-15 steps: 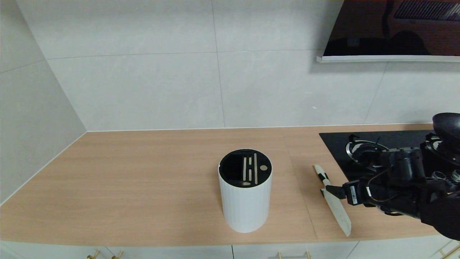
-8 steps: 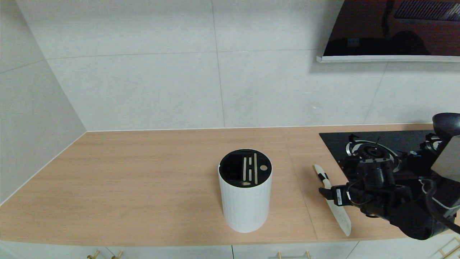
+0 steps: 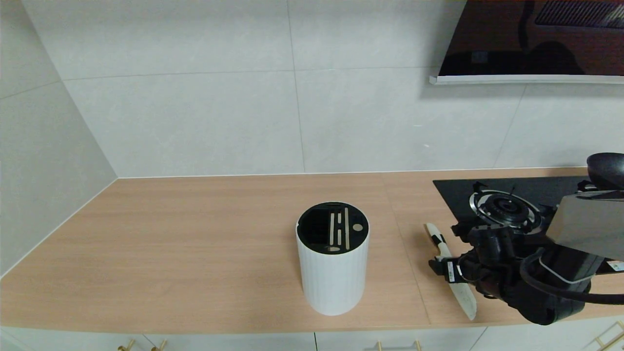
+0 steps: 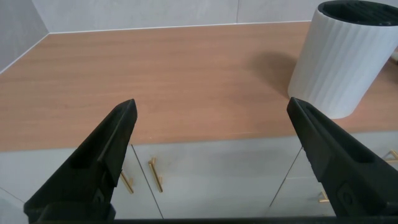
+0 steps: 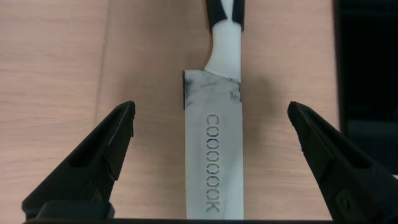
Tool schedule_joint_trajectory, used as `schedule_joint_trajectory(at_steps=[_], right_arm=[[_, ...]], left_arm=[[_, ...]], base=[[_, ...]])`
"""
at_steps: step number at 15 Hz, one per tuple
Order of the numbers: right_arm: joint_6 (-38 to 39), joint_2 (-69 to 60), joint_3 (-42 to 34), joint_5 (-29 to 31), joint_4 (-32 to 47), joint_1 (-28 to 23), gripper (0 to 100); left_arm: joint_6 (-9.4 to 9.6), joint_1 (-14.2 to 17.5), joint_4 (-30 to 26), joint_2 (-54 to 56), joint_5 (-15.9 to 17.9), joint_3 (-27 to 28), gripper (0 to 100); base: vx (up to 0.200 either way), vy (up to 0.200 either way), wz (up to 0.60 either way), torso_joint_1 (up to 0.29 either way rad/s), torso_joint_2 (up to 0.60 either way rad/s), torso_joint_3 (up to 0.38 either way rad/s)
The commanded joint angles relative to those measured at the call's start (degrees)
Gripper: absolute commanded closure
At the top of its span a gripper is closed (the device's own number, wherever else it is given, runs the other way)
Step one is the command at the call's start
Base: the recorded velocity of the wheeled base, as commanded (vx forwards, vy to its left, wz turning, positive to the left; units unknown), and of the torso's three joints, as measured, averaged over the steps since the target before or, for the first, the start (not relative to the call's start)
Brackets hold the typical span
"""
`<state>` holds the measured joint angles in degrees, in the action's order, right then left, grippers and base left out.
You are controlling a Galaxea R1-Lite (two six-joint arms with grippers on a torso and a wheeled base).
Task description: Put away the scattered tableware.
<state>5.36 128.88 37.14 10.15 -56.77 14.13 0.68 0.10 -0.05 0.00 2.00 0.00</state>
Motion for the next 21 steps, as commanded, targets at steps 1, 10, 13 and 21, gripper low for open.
schedule_joint_trajectory(at_steps=[1, 10, 13, 21], right_arm=[[0.0, 1.6, 0.6, 0.0, -0.4, 0.0, 0], [-0.1, 7.4, 4.7, 4.2, -5.4, 0.0, 0], [-0.1, 7.9, 4.8, 4.7, -5.4, 0.0, 0], [-0.1, 8.0, 4.4, 4.7, -5.5, 0.0, 100]], left_arm=[[0.02, 0.1, 0.0, 0.0, 0.0, 0.0, 0], [0.02, 0.0, 0.0, 0.0, 0.0, 0.0, 0], [0.02, 0.0, 0.0, 0.0, 0.0, 0.0, 0], [0.02, 0.0, 0.0, 0.0, 0.0, 0.0, 0]], base=[[0.000, 0.000, 0.00, 0.000, 0.00, 0.000], [0.000, 0.000, 0.00, 0.000, 0.00, 0.000], [0.000, 0.000, 0.00, 0.000, 0.00, 0.000], [0.000, 0.000, 0.00, 0.000, 0.00, 0.000]])
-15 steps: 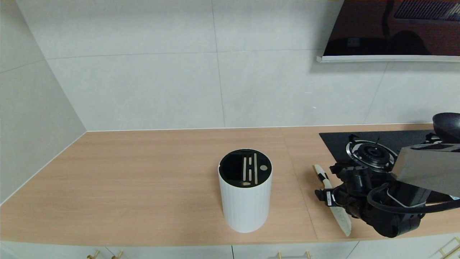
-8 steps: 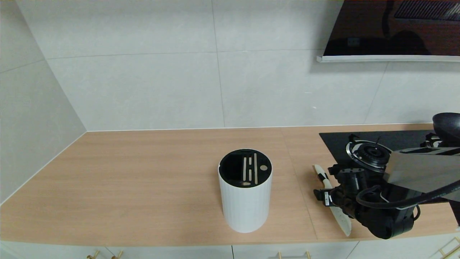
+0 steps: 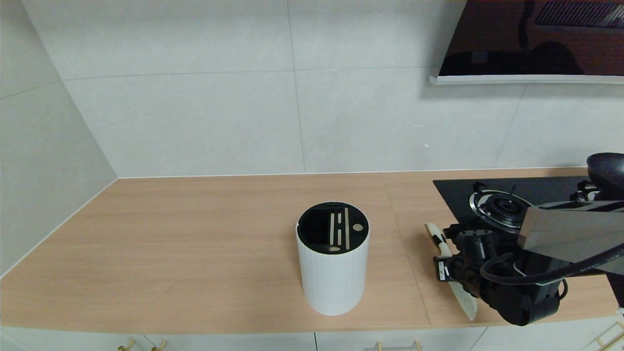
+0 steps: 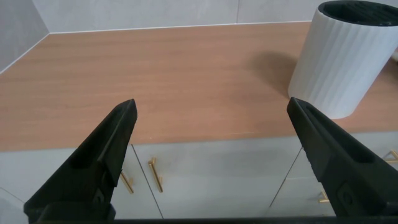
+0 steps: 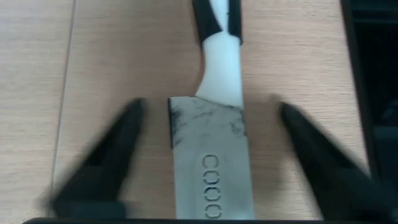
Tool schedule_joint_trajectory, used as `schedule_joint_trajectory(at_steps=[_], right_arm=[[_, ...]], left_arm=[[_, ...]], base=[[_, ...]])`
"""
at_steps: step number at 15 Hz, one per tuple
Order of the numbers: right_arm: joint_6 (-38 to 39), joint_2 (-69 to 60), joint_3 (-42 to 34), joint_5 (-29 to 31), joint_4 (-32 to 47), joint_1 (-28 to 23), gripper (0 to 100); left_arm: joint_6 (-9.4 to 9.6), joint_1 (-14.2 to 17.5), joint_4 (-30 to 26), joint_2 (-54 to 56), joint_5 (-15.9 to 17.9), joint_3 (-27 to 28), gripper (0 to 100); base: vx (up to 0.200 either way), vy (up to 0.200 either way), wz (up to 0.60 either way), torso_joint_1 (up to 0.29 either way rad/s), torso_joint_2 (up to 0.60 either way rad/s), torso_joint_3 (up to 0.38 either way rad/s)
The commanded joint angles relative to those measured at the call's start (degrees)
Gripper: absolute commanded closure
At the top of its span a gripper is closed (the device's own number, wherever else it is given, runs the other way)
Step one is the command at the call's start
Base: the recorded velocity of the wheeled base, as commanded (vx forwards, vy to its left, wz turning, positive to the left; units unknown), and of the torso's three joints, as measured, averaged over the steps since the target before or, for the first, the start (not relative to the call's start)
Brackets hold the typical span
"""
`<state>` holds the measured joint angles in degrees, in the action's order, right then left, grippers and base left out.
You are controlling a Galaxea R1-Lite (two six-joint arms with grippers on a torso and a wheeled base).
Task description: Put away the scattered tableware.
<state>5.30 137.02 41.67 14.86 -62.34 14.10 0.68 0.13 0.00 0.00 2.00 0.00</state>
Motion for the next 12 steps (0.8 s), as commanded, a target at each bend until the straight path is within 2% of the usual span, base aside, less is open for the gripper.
schedule_joint_trajectory(at_steps=[1, 8, 12], right_arm=[[-0.1, -0.1, -0.2, 0.1, 0.1, 0.0, 100], [-0.2, -2.6, -1.7, 0.9, 0.2, 0.1, 100], [-0.4, -12.5, -4.5, 0.6, 1.4, 0.0, 100]], left_arm=[[0.02, 0.0, 0.0, 0.0, 0.0, 0.0, 0], [0.02, 0.0, 0.0, 0.0, 0.0, 0.0, 0], [0.64, 0.0, -0.1, 0.0, 0.0, 0.0, 0]], base=[[0.000, 0.000, 0.00, 0.000, 0.00, 0.000], [0.000, 0.000, 0.00, 0.000, 0.00, 0.000], [0.000, 0.000, 0.00, 0.000, 0.00, 0.000]])
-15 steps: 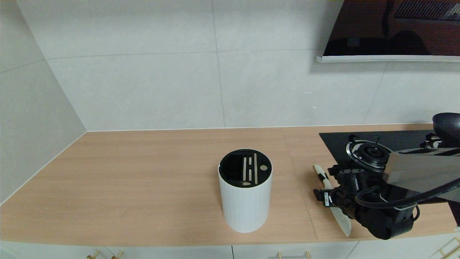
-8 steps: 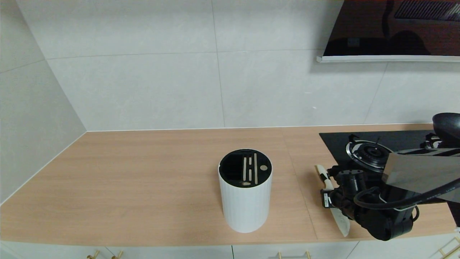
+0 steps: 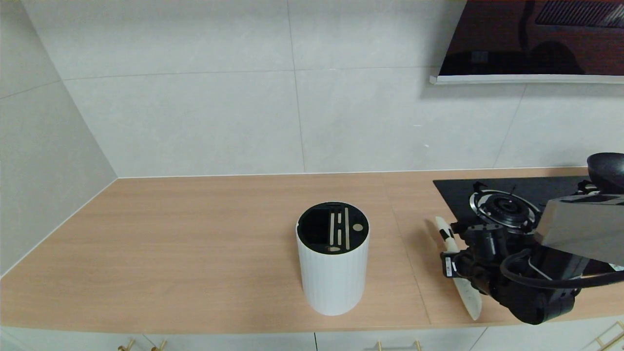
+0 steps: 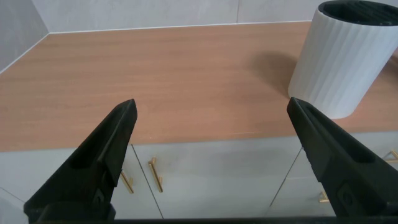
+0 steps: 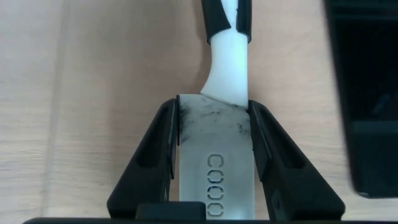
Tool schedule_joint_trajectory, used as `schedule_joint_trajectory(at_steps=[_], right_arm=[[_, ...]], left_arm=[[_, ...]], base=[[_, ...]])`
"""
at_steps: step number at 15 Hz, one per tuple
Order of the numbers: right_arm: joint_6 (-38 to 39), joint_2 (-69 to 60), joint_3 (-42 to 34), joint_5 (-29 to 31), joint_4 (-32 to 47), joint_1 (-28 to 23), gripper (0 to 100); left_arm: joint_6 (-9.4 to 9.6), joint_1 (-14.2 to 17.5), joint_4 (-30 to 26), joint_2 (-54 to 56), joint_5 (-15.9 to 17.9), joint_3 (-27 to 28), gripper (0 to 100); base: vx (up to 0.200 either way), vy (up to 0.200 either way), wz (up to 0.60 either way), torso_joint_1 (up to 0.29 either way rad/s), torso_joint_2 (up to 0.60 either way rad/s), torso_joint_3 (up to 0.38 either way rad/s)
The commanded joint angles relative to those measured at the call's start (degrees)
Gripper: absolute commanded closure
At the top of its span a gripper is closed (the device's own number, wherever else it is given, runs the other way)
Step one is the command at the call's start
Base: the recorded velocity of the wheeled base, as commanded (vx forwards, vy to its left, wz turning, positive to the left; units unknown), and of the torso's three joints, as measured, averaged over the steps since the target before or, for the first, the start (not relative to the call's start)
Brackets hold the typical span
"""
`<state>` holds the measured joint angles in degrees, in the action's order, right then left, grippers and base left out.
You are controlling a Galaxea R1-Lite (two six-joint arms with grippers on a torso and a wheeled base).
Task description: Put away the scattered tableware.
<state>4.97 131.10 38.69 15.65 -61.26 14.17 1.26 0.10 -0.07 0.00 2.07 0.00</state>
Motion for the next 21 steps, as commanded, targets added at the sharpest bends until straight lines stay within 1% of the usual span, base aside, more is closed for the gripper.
schedule_joint_trajectory(at_steps=[1, 4, 7, 8, 9, 11, 12, 13, 14, 15, 16, 17, 18, 20, 21], right_arm=[[-0.1, -9.8, -2.0, -0.4, 1.8, 0.2, 100], [0.3, -22.0, -2.7, -0.8, 10.7, 2.6, 100], [0.3, -31.2, -3.2, -1.0, 18.4, 5.4, 100], [0.3, -33.5, -4.0, -1.5, 19.2, 5.9, 100], [0.1, -35.1, -4.5, -1.9, 19.5, 6.5, 100], [-0.1, -36.4, -4.8, -2.0, 19.3, 7.0, 100], [-0.5, -36.9, -4.4, -2.0, 19.3, 7.0, 100], [-0.7, -36.9, -4.2, -2.0, 19.5, 7.0, 100], [-1.2, -36.8, -1.7, -2.0, 21.1, 7.3, 100], [-2.0, -36.8, -0.2, -2.0, 22.4, 7.5, 100], [-2.6, -37.1, 4.5, -1.9, 26.7, 9.8, 100], [-2.6, -36.8, 8.9, -1.9, 30.1, 11.1, 100], [-2.6, -36.5, 12.4, -1.9, 32.9, 12.1, 100], [-2.6, -36.2, 19.3, -1.9, 38.1, 14.7, 100], [-2.5, -36.1, 20.5, -1.6, 39.3, 15.5, 100]], left_arm=[[0.15, 0.1, 0.0, 0.0, 0.0, 0.0, 0], [0.41, 0.0, -0.1, 0.0, -0.1, 0.0, 0], [-0.29, 0.0, 0.1, -0.4, 0.0, 0.1, 0], [-0.90, 0.1, 0.1, -2.1, 0.0, 0.1, 0], [-0.90, 0.1, 0.1, -2.6, -0.1, 0.1, 0], [-1.52, 0.0, 0.1, -1.7, 0.3, 3.3, 0], [-4.07, -0.4, -2.3, -1.2, 1.8, 7.6, 0], [-4.07, -0.6, -3.3, -1.6, 2.9, 8.0, 0], [-4.16, -2.5, -6.5, -4.7, 13.0, 9.4, 0], [-4.33, -3.3, -7.2, -6.2, 17.0, 9.9, 0], [-5.47, -3.5, -7.7, -11.6, 24.0, 12.3, 0], [-6.18, -3.5, -7.6, -18.0, 26.8, 16.0, 0], [-6.53, -3.6, -7.6, -23.6, 27.9, 19.4, 0], [-6.53, -4.1, -7.3, -36.9, 31.2, 28.5, 0], [-6.53, -4.8, -7.3, -40.9, 32.1, 31.5, 0]], base=[[0.000, 0.000, 0.00, 0.000, 0.00, 0.000], [0.000, 0.000, 0.00, 0.000, 0.00, 0.000], [0.000, 0.000, 0.00, 0.000, 0.00, 0.000], [0.000, 0.000, 0.00, 0.000, 0.00, 0.000], [0.000, 0.000, 0.00, 0.000, 0.00, 0.000], [0.000, 0.000, 0.00, 0.000, 0.00, 0.000], [0.000, 0.000, 0.00, 0.000, 0.00, 0.000], [0.000, 0.000, 0.00, 0.000, 0.00, 0.000], [0.000, 0.000, 0.00, 0.000, 0.00, 0.000], [0.000, 0.000, 0.00, 0.000, 0.00, 0.000], [0.000, 0.000, 0.00, 0.000, 0.00, 0.000], [0.000, 0.000, 0.00, 0.000, 0.00, 0.000], [0.000, 0.000, 0.00, 0.000, 0.00, 0.000], [0.000, 0.000, 0.00, 0.000, 0.00, 0.000], [0.000, 0.000, 0.00, 0.000, 0.00, 0.000]])
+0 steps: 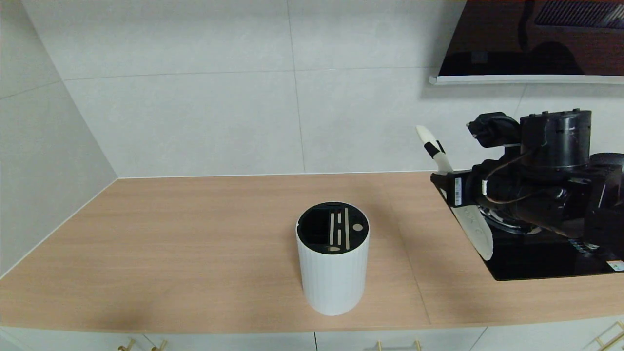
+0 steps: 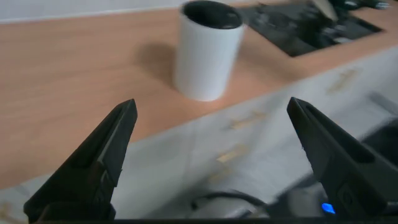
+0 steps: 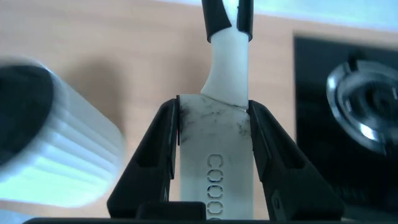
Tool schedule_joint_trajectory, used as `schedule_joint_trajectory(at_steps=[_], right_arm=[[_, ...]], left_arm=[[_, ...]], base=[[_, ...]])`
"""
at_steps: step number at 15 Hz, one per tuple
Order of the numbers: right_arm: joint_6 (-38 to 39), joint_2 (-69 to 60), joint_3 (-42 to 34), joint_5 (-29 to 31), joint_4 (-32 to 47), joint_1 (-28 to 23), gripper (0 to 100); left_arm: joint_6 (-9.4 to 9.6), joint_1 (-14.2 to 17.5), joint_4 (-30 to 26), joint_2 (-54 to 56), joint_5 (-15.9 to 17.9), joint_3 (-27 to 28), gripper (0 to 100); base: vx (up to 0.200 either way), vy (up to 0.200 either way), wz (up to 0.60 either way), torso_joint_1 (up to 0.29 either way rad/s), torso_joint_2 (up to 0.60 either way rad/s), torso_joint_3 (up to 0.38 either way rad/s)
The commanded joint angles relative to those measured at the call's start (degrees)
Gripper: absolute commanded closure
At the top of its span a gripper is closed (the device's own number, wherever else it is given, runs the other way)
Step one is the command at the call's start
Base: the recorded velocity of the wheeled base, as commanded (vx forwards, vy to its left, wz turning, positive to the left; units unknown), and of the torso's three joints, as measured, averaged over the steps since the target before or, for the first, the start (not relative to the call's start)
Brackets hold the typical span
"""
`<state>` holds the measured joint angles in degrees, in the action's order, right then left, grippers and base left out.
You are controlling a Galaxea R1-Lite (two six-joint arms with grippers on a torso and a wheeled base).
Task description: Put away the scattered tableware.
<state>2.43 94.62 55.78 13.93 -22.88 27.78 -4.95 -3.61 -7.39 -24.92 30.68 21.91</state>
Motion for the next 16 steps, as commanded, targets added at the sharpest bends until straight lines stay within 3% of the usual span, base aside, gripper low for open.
schedule_joint_trajectory(at_steps=[1, 4, 6, 7, 8, 10, 11, 12, 13, 14, 16], right_arm=[[0.1, 0.0, 4.3, 1.2, 2.8, 4.1, 100], [0.2, -0.4, 4.2, 2.6, 3.0, 7.9, 100], [0.9, -0.8, 4.2, 2.7, 3.2, 11.7, 100], [1.6, -1.4, 4.0, 3.6, 3.3, 15.0, 100], [2.0, -1.4, 4.0, 4.4, 3.2, 16.3, 100], [4.8, -1.1, 4.1, 5.6, 3.2, 20.2, 100], [5.7, -0.8, 4.2, 5.6, 3.2, 22.2, 100], [6.2, -0.8, 4.2, 5.6, 3.2, 23.0, 100], [7.7, -0.6, 4.3, 5.6, 3.0, 24.8, 100], [8.3, -0.5, 4.3, 5.6, 2.8, 25.8, 100], [9.6, 0.2, 4.6, 5.5, 2.7, 27.2, 100]], left_arm=[[-0.50, -3.3, 0.0, -23.9, 4.0, 15.5, 0], [-0.68, -6.6, 1.4, -34.9, 4.0, 23.2, 0], [-2.96, -9.0, 4.0, -37.8, 4.1, 23.3, 0], [-6.56, -13.0, 5.6, -40.0, 4.1, 23.0, 0], [-8.67, -14.8, 6.9, -41.2, 4.0, 23.0, 0], [-16.76, -19.6, 13.1, -43.5, 3.9, 22.8, 0], [-22.12, -20.8, 17.4, -44.8, 3.9, 22.7, 0], [-25.37, -21.4, 19.9, -45.7, 3.9, 22.7, 0], [-32.84, -22.4, 26.4, -47.9, 3.7, 22.3, 0], [-37.24, -22.6, 31.8, -49.2, 3.1, 21.3, 0], [-42.34, -22.9, 43.2, -52.1, 1.2, 18.4, 0]], base=[[0.000, 0.000, 0.00, 0.000, 0.00, 0.000], [0.000, 0.000, 0.00, 0.000, 0.00, 0.000], [0.000, 0.000, 0.00, 0.000, 0.00, 0.000], [0.000, 0.000, 0.00, 0.000, 0.00, 0.000], [0.000, 0.000, 0.00, 0.000, 0.00, 0.000], [0.000, 0.000, 0.00, 0.000, 0.00, 0.000], [0.000, 0.000, 0.00, 0.000, 0.00, 0.000], [0.000, 0.000, 0.00, 0.000, 0.00, 0.000], [0.000, 0.000, 0.00, 0.000, 0.00, 0.000], [0.000, 0.000, 0.00, 0.000, 0.00, 0.000], [0.000, 0.000, 0.00, 0.000, 0.00, 0.000]])
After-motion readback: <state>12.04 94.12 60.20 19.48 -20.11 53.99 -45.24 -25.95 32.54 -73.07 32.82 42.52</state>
